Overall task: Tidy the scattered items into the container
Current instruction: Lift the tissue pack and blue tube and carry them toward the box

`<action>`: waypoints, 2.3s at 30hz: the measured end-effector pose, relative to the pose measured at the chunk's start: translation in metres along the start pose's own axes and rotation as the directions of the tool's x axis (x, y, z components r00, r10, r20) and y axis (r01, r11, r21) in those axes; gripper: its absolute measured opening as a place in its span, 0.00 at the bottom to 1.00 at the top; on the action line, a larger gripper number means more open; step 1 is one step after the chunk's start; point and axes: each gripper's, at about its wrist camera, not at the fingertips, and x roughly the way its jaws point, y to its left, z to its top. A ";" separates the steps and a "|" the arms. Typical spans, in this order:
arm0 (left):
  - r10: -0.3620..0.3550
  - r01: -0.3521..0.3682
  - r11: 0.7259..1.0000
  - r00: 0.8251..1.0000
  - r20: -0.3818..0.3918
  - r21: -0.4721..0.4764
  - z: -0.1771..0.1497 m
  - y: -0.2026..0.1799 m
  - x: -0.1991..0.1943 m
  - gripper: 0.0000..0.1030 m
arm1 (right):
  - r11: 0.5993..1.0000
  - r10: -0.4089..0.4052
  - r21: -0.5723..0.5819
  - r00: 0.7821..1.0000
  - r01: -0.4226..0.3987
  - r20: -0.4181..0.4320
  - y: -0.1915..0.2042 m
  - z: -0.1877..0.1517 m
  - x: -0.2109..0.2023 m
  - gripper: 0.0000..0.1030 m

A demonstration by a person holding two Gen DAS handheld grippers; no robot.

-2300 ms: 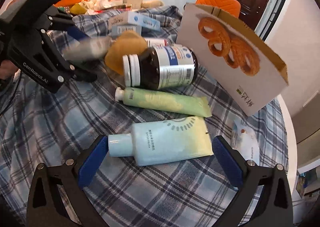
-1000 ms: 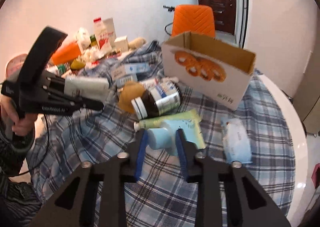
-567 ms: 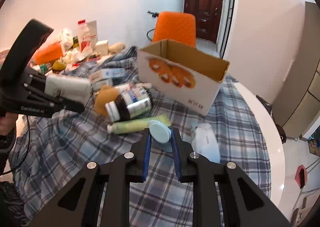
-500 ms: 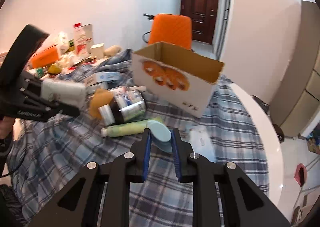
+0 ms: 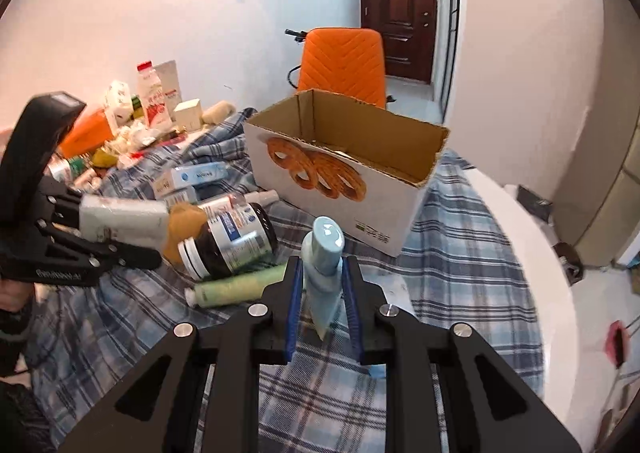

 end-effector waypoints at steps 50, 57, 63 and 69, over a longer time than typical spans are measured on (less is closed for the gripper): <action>-0.009 0.009 1.000 1.000 0.013 -0.001 0.007 0.002 -0.002 0.17 | 0.988 0.005 -0.152 1.000 -0.010 -0.031 0.035 0.022 0.026 0.17; -0.003 0.003 1.000 1.000 0.018 -0.003 0.012 -0.001 -0.002 0.17 | 0.991 0.000 -0.130 1.000 -0.001 -0.015 0.033 0.022 0.018 0.13; 0.014 -0.013 0.999 0.999 0.050 -0.032 0.018 -0.001 -0.010 0.17 | 0.994 0.016 -0.109 1.000 -0.017 -0.004 0.033 0.024 0.010 0.13; 0.020 -0.019 1.000 0.998 0.063 -0.020 0.025 -0.007 -0.017 0.17 | 0.991 0.007 -0.132 1.000 -0.003 0.029 0.041 0.040 -0.001 0.13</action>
